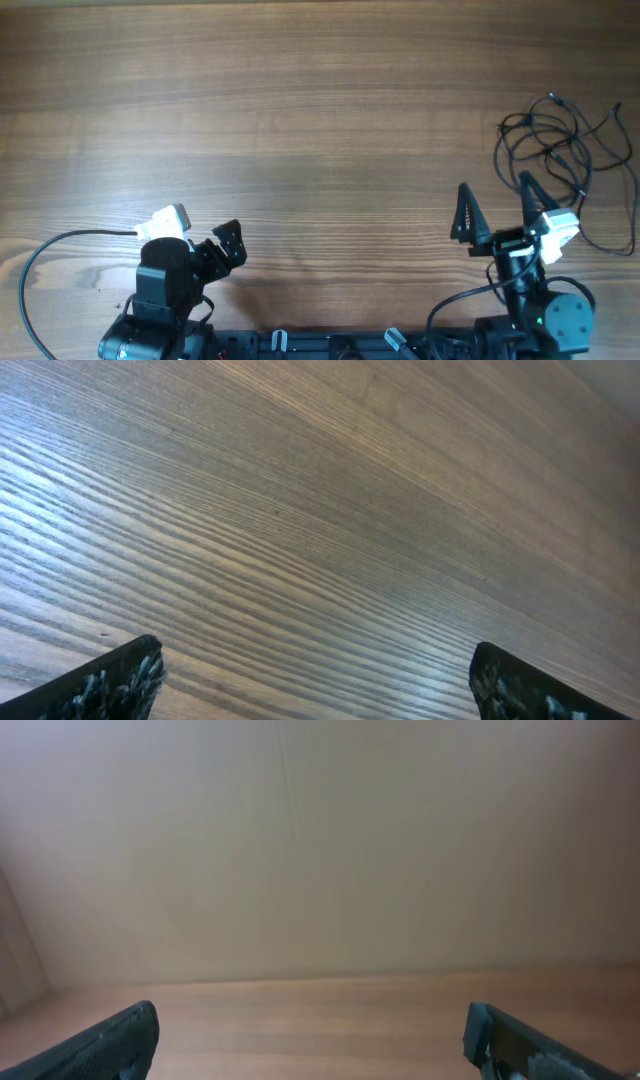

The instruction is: Untangle cables

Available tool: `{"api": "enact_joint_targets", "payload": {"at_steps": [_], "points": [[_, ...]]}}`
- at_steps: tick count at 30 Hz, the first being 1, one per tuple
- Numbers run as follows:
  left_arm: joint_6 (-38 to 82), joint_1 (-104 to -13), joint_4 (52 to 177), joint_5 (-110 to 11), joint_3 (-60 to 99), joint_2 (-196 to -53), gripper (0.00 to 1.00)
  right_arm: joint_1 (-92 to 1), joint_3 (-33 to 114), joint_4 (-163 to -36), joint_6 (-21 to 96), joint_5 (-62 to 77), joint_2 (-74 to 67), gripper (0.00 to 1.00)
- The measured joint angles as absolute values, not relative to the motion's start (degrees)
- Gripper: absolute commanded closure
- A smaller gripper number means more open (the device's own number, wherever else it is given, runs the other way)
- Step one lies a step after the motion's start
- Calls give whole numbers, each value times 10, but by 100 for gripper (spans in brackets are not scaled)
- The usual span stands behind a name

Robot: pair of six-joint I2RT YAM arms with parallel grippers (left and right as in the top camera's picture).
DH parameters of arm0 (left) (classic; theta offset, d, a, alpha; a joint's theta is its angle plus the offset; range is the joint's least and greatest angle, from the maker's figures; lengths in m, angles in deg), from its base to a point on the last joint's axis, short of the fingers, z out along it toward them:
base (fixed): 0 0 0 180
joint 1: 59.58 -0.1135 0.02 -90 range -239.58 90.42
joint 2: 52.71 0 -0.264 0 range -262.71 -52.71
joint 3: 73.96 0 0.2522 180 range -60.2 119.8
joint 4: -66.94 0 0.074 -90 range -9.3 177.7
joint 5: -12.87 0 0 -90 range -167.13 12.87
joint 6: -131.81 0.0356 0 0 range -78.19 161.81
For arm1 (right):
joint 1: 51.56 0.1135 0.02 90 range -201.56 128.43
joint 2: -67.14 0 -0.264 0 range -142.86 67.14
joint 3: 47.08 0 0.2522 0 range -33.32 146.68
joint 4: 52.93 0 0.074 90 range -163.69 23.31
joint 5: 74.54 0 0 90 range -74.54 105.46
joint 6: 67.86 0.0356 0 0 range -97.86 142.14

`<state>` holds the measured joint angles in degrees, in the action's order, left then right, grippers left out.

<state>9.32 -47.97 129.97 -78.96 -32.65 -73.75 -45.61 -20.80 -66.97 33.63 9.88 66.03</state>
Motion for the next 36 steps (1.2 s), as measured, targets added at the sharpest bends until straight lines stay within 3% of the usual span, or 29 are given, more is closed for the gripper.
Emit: {"api": "enact_joint_targets", "payload": {"at_steps": [5, 11, 19, 36], "points": [[93, -480, 1300, -790, -327, -737, 0, -456, -265, -570, 334, 108, 660, 0], [93, -480, 1300, -790, -327, -737, 0, -456, -312, -536, 331, 140, 660, 0], [93, -480, 1300, -789, -327, -737, 0, -456, -330, -668, 244, 137, 662, 0], [93, -480, 1300, -790, -327, -737, 0, -465, -330, -667, 233, 125, 663, 0]]}}
